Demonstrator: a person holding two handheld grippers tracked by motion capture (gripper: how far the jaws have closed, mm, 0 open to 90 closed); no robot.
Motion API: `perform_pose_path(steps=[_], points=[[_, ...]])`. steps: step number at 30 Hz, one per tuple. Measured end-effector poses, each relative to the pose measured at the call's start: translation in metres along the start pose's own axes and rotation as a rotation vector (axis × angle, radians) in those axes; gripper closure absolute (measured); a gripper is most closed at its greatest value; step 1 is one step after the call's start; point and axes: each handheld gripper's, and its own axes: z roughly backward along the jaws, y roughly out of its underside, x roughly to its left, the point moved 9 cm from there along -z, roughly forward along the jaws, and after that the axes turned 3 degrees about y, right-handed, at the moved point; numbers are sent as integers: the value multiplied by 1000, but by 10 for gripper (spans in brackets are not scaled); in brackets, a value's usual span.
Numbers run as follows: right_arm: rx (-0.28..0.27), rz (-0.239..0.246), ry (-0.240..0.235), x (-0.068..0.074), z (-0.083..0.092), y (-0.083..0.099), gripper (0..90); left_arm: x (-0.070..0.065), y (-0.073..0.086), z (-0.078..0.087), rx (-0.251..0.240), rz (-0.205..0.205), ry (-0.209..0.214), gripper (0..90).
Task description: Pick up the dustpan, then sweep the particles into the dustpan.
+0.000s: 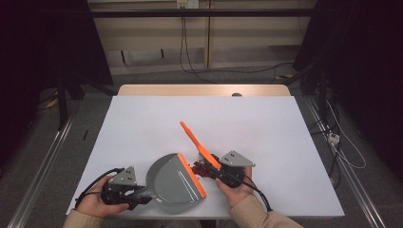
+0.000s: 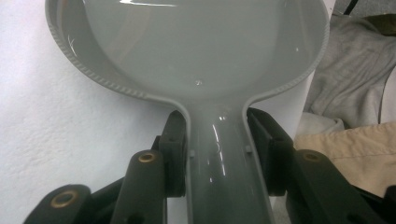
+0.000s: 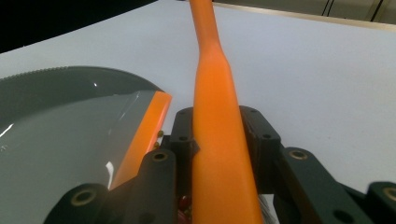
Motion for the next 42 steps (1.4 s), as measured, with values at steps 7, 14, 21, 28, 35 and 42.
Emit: perform_pose_path(steps=[7,14,21,28,35,42], points=[[-8,-28,0,4,-1,0,693,-2,-2,-3,-10,10,18,617],[-19,-34,7,10,-2,0,691,-4,-4,-5,-7,9,24,615],[-26,-40,12,9,-1,0,691,-4,-5,-6,-5,4,33,615],[-26,-48,12,12,-2,1,689,-5,-6,-7,-7,12,31,615],[-27,-85,2,20,0,1,689,-6,-8,-11,-7,15,34,615],[-30,-120,-4,29,-3,0,689,-7,-9,-15,-4,33,33,617]])
